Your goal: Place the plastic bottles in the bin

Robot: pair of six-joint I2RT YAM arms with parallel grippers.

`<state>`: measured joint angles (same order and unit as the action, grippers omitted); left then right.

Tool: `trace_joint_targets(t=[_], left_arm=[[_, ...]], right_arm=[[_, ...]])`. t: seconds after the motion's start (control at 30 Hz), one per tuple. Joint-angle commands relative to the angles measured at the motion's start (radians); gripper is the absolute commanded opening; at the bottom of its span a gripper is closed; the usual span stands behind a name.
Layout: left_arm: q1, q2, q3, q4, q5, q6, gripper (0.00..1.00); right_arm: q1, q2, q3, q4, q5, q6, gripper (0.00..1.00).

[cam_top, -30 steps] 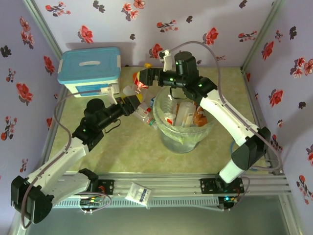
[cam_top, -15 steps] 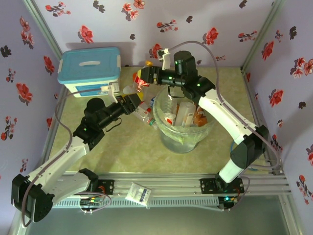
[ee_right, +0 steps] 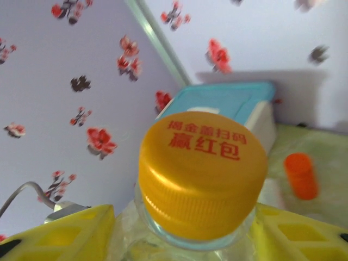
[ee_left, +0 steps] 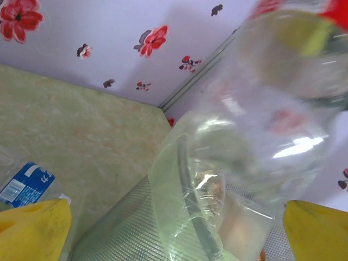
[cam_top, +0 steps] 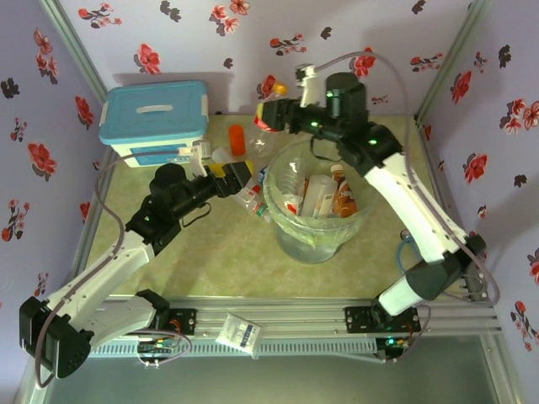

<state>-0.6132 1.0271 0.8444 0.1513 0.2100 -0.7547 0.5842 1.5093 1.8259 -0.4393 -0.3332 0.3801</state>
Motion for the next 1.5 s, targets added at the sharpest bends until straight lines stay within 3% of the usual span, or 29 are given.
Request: trace_joint_targets(t=[0.0,0.17,0.43,0.93,1.47], left_arm=[[-0.025,0.031,0.034,-0.045,-0.022,0.040,1.00],[-0.078,0.096,0.088,-0.088,-0.021,0.073,1.00],[-0.126,0.179,0.117,-0.103,-0.021,0.095,1.00],[-0.134,0.212,0.065,-0.067,-0.027,0.070,1.00],[-0.134,0.219,0.058,-0.061,-0.028,0.069,1.00]], right_arm=[[-0.073,-0.097,0.031,-0.153,0.102,-0.130,0.48],[-0.152,-0.151,0.005,-0.308,0.193,-0.287,0.45],[-0.159,-0.137,-0.084,-0.274,0.185,-0.310,0.39],[-0.157,-0.190,-0.411,-0.043,0.097,-0.294,0.32],[-0.158,-0.295,-0.570,0.277,0.184,-0.231,0.29]])
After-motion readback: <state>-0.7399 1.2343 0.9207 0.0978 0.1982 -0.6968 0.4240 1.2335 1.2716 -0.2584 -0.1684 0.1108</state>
